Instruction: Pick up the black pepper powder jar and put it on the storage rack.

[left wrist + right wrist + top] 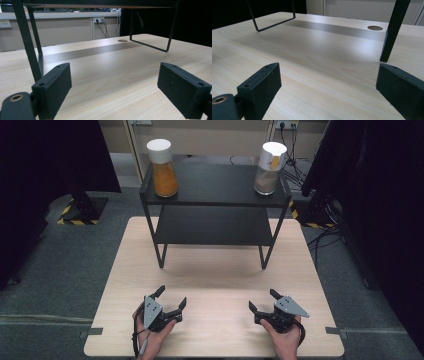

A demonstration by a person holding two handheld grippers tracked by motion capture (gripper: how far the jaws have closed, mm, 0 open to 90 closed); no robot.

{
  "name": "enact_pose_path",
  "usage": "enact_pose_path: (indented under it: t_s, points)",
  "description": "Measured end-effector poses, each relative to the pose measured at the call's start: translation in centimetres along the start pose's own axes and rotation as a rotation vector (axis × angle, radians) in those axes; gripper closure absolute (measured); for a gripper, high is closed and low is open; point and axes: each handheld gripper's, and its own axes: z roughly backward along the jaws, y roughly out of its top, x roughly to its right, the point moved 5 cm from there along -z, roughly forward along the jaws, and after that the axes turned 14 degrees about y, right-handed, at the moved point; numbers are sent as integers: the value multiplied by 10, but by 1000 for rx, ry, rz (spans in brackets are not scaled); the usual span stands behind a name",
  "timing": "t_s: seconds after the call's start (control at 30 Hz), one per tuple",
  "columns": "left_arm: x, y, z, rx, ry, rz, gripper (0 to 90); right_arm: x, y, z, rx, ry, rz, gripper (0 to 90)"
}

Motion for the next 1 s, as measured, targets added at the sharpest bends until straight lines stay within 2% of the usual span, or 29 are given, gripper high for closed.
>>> enact_pose_path:
  t_s: [1.0]
  points:
    - [0,0,0,0,1,3,113,3,-1,1,-2,12,-12,58]
